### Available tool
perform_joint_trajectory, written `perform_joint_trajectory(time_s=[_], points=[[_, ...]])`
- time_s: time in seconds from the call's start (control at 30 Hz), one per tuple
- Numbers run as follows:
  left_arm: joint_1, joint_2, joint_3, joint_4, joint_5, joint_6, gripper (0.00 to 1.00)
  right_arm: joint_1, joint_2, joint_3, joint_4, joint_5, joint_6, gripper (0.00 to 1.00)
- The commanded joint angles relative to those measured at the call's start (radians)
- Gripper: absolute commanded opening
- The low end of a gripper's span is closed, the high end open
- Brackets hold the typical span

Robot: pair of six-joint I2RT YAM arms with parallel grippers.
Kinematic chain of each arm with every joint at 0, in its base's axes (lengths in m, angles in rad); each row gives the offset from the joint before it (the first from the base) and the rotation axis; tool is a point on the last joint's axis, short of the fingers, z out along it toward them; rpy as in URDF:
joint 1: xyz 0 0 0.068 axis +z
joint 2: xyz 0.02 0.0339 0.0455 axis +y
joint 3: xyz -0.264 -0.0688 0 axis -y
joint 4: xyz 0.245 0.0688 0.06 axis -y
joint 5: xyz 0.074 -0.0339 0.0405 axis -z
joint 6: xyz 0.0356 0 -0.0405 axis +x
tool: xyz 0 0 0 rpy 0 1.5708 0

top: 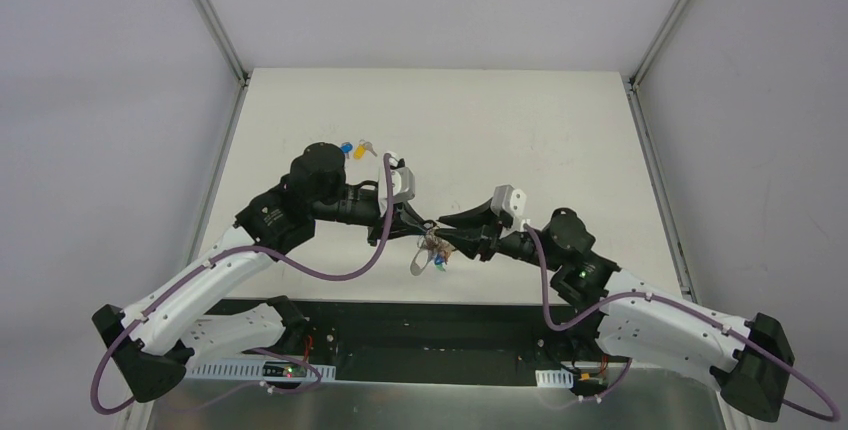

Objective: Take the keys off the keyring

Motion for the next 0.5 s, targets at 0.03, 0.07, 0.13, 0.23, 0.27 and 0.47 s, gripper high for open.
perform_joint_trajectory(time_s=[0.03, 0.07, 0.13, 0.23, 0.27, 0.47], points=[[-0.008, 0.002, 0.044, 0.037, 0.036, 0.008, 0.00, 0.001, 0.021, 0.056, 0.117, -0.014, 0.031, 0.30], [-0.009, 0.004, 0.044, 0.038, 0.036, 0.008, 0.00, 0.001, 0.025, 0.057, 0.127, -0.021, 0.037, 0.30], [-0.010, 0.007, 0.045, 0.037, 0.036, 0.008, 0.00, 0.002, 0.034, 0.057, 0.143, -0.031, 0.048, 0.29], [-0.012, 0.010, 0.047, 0.038, 0.036, 0.006, 0.00, 0.005, 0.047, 0.060, 0.160, -0.037, 0.061, 0.27], [-0.013, 0.011, 0.047, 0.037, 0.036, 0.006, 0.00, 0.006, 0.049, 0.061, 0.161, -0.036, 0.061, 0.25], [-0.013, 0.005, 0.045, 0.038, 0.027, 0.007, 0.00, 0.008, 0.050, 0.065, 0.136, -0.037, 0.072, 0.07]])
